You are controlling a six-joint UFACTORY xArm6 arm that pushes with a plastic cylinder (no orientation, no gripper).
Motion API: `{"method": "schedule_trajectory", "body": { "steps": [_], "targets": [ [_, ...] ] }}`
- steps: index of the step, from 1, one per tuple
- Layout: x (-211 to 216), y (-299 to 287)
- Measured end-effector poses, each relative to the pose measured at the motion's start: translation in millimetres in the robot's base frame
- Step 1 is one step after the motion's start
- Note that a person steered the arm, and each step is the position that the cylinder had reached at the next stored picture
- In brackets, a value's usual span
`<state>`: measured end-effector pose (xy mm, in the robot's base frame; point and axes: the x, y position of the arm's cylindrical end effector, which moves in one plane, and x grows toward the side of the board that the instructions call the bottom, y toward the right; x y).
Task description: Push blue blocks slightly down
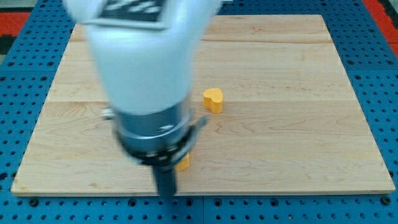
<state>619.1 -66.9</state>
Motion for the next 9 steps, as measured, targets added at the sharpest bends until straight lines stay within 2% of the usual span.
{"method": "schedule_trajectory", "body": {
  "steps": [1, 3, 4, 5, 6, 7, 8, 9],
  "targets": [
    [-15, -64],
    [-103, -178],
    [-158, -180],
    [-192, -164],
    [-207, -143],
    [-197, -109],
    [-175, -106],
    [-182, -100]
  ]
}}
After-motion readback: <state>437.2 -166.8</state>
